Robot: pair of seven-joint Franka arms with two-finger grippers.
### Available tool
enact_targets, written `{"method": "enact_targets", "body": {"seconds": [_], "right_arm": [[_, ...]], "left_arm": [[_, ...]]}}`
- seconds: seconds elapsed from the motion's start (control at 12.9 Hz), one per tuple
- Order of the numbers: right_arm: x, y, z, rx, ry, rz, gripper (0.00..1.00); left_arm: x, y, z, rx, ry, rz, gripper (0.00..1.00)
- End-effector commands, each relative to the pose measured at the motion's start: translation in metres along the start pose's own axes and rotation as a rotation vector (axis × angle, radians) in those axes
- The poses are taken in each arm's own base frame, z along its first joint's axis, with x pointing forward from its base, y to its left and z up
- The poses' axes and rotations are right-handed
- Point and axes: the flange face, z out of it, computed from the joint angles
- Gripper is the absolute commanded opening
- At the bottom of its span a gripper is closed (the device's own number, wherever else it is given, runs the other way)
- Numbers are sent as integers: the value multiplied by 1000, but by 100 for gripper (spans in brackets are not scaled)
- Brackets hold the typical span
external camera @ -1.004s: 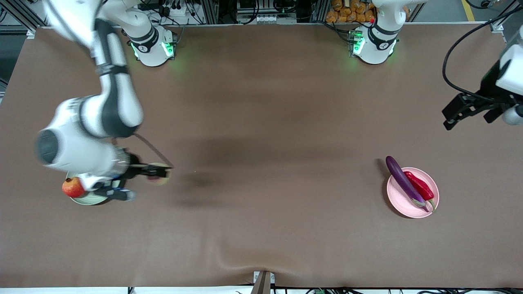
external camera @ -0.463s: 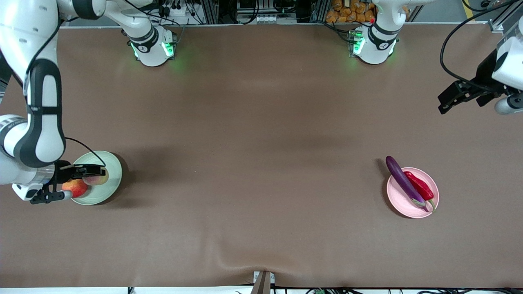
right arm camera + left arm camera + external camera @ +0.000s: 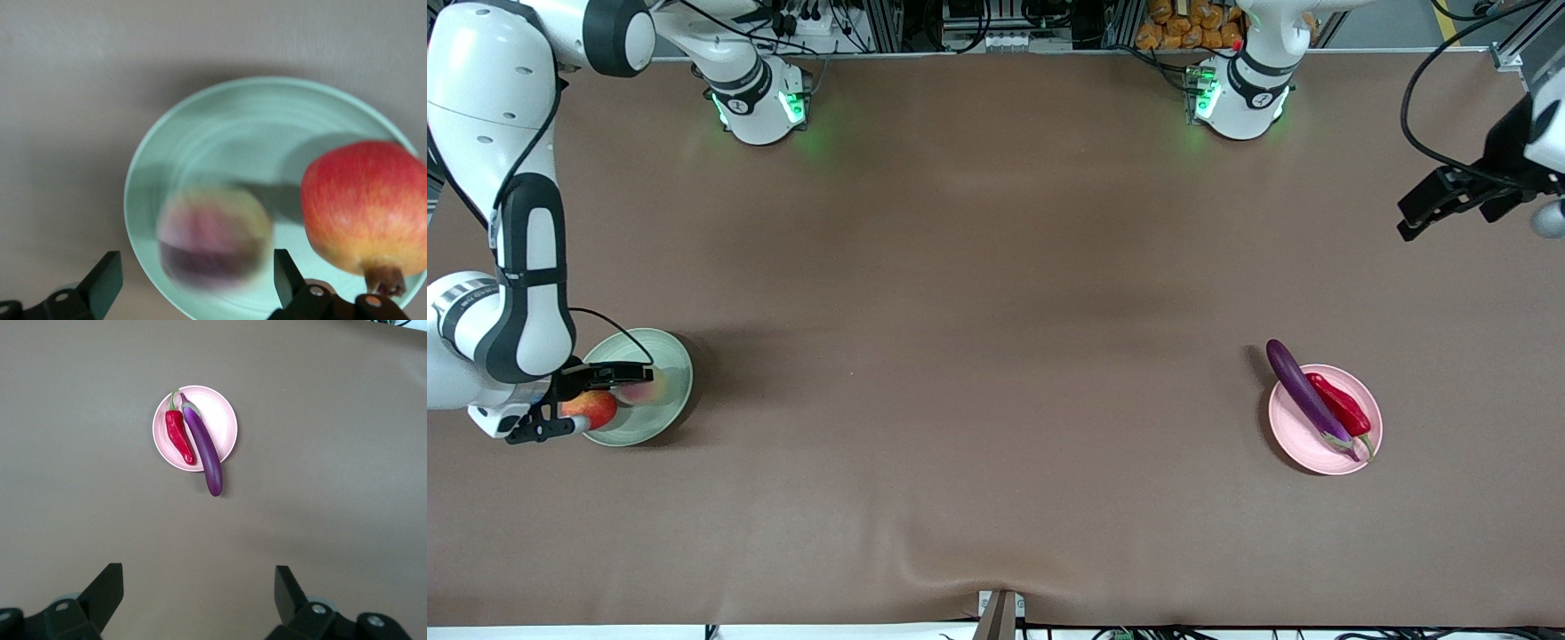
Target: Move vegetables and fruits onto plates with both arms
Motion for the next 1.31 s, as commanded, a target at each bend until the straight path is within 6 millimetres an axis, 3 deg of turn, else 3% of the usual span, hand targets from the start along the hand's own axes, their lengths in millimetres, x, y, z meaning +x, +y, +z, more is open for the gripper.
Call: {"method": "enact_targets", "body": {"seconds": [0.0,0.23,0.54,0.69,1.0,1.24], "right_arm": [[10,-14,-38,8,28,-38,100],[6,-23,-77,23,25,-50,100],[-31,-52,-180,-7,97,-94,100],[-52,-86,-212,-24,88,-25,100],[-104,-177,-260,-131,112,68,100],[-143,-213,-288,-168,97,162,100]], "left_arm": [[-4,-8,-3,-45,-19,3,100],[-3,-13,-2,-48,-23,-7,100],[-4,-13,-2,-48,-39,-11,100],[-3,-14,0,-46,-41,-12,100],[1,-15,-3,-43,-32,-6,100],[4,-14,-5,-39,-23,-3,100]]}}
